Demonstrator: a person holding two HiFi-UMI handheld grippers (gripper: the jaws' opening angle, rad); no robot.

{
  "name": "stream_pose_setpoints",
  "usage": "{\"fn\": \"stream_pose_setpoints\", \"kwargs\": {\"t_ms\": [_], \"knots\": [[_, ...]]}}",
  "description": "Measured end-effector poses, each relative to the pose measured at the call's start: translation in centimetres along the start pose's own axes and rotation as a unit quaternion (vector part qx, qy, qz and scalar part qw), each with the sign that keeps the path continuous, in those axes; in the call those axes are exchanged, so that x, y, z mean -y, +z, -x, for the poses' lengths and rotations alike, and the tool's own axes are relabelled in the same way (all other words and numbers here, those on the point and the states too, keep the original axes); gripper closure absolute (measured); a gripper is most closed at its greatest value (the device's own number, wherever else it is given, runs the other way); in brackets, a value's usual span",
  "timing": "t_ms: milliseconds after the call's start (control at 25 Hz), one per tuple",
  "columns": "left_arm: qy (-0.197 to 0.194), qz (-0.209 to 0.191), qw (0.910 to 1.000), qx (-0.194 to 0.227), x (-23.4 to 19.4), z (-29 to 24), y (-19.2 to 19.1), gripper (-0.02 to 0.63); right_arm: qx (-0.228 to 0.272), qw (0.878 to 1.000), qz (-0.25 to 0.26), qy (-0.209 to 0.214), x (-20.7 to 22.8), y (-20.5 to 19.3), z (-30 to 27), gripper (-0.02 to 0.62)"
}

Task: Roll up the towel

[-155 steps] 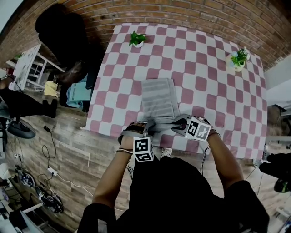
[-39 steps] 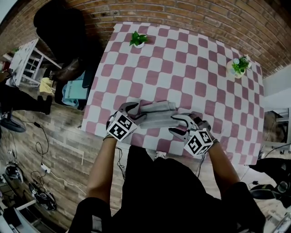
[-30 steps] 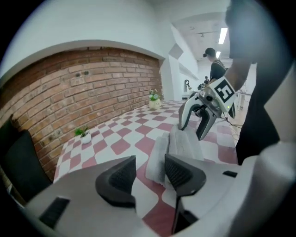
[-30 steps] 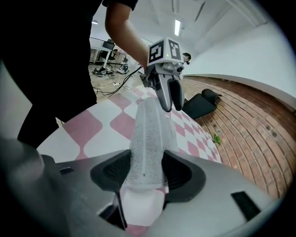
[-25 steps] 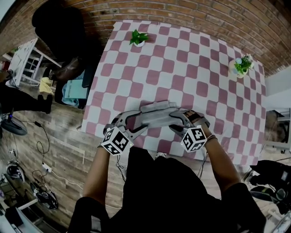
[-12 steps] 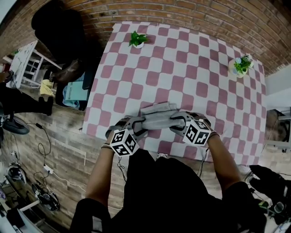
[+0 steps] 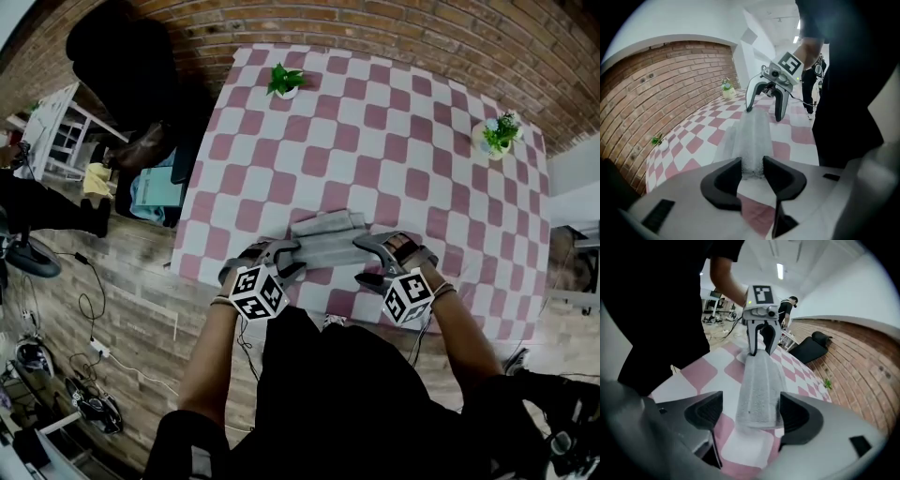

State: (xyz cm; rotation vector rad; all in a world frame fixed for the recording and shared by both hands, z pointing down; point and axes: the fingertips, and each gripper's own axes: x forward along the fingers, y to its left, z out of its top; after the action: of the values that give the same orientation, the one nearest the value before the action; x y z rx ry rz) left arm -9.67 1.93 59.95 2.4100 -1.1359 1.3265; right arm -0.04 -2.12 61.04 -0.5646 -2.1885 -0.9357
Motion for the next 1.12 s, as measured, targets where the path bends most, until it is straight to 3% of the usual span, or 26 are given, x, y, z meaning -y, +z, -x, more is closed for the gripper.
{"fn": "stream_pose_setpoints", "kwargs": {"t_ms": [120, 160, 280, 400, 520, 640, 720, 800, 880, 920, 1040, 1120], "knots": [[-0.011, 0.012, 0.9998, 0.007, -0.4, 0.0, 0.0, 0.449, -0.036, 0.999, 0.028, -0.025, 0.8, -1.6, -1.4, 0.236], [-0.015, 0.016, 0.9997, 0.010, -0.6, 0.0, 0.0, 0.448, -0.034, 0.999, 0.010, -0.025, 1.3, -1.8, -1.7, 0.236], [-0.020, 0.012, 0.9996, 0.015, -0.8, 0.0, 0.0, 0.434, -0.006, 0.997, -0.076, -0.001, 2.3, -1.9, -2.2, 0.324], [-0.018, 0.005, 0.9997, 0.013, -0.7, 0.0, 0.1, 0.419, 0.014, 0.986, -0.159, 0.036, 2.7, -1.7, -1.8, 0.385], [-0.049, 0.022, 0.9985, 0.008, 0.5, 0.4, 0.6, 0.418, 0.024, 0.971, -0.222, 0.083, 2.2, -1.2, -1.1, 0.410], [-0.082, 0.014, 0.9965, -0.004, 1.9, 1.0, 1.0, 0.405, 0.034, 0.952, -0.264, 0.150, 0.5, -0.3, -0.2, 0.416], [-0.096, 0.012, 0.9953, 0.000, 2.4, 1.4, 1.4, 0.392, 0.056, 0.930, -0.308, 0.192, -0.4, 0.2, 0.2, 0.416], [-0.092, 0.019, 0.9956, 0.010, 1.9, 1.4, 1.6, 0.367, 0.078, 0.907, -0.358, 0.208, -0.1, 0.0, 0.4, 0.414], [-0.071, 0.027, 0.9970, 0.012, 0.4, 0.9, 1.4, 0.337, 0.101, 0.892, -0.400, 0.186, 1.4, -0.5, 0.2, 0.396], [-0.062, 0.034, 0.9974, 0.012, -0.4, 0.7, 1.3, 0.320, 0.107, 0.891, -0.410, 0.161, 2.5, -0.8, 0.0, 0.370], [-0.052, 0.062, 0.9965, 0.017, -2.4, 0.3, 1.0, 0.256, 0.099, 0.908, -0.402, 0.071, 5.2, -2.3, -0.1, 0.264], [-0.043, 0.079, 0.9956, 0.026, -3.5, 0.5, 1.0, 0.247, 0.104, 0.915, -0.388, 0.027, 6.4, -2.4, 0.6, 0.249]]}}
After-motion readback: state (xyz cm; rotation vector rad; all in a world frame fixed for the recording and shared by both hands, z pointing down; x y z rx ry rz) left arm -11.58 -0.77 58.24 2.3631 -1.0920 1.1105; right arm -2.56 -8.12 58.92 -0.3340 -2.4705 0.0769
